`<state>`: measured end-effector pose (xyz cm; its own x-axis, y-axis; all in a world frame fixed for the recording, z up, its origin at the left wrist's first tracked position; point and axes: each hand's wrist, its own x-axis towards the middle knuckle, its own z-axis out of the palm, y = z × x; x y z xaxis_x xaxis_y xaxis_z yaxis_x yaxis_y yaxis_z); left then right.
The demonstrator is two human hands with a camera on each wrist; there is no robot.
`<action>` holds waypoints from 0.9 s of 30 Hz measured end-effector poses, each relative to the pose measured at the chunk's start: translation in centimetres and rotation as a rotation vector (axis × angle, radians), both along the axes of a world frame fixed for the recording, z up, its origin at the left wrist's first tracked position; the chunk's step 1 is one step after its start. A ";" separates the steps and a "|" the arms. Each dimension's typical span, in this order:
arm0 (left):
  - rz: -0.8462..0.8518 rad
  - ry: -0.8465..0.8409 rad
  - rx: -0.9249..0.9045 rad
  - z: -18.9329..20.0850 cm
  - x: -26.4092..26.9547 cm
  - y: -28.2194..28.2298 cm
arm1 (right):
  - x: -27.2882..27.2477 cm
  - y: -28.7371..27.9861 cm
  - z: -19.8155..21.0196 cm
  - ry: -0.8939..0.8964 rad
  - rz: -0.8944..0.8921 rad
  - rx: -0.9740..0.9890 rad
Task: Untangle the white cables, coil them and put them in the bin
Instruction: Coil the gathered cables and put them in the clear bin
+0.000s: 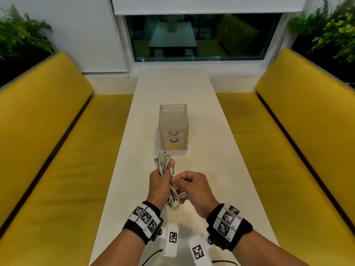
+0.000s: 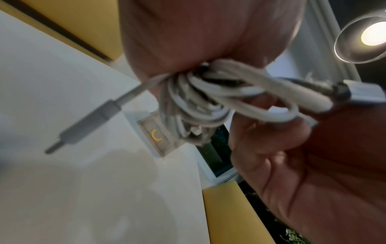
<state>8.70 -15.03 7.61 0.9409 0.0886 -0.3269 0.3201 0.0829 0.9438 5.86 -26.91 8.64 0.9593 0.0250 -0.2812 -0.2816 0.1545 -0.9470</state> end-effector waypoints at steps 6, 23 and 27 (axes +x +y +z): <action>-0.031 -0.091 0.006 -0.2 -0.2 -0.1 | 0.4 0.1 -0.7 0.027 -0.055 -0.053; 0.012 -0.158 0.205 0.4 6.4 1.4 | 11.4 -2.8 -3.1 0.123 0.009 -0.236; 0.025 -0.193 0.205 0.9 8.2 1.8 | 14.0 -1.3 -3.3 0.109 -0.013 -0.193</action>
<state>16.95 -13.23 8.47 0.9806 0.1589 -0.1151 0.1335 -0.1107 0.9848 19.90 -28.18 5.35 0.9228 -0.0520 -0.3817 -0.3832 -0.0222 -0.9234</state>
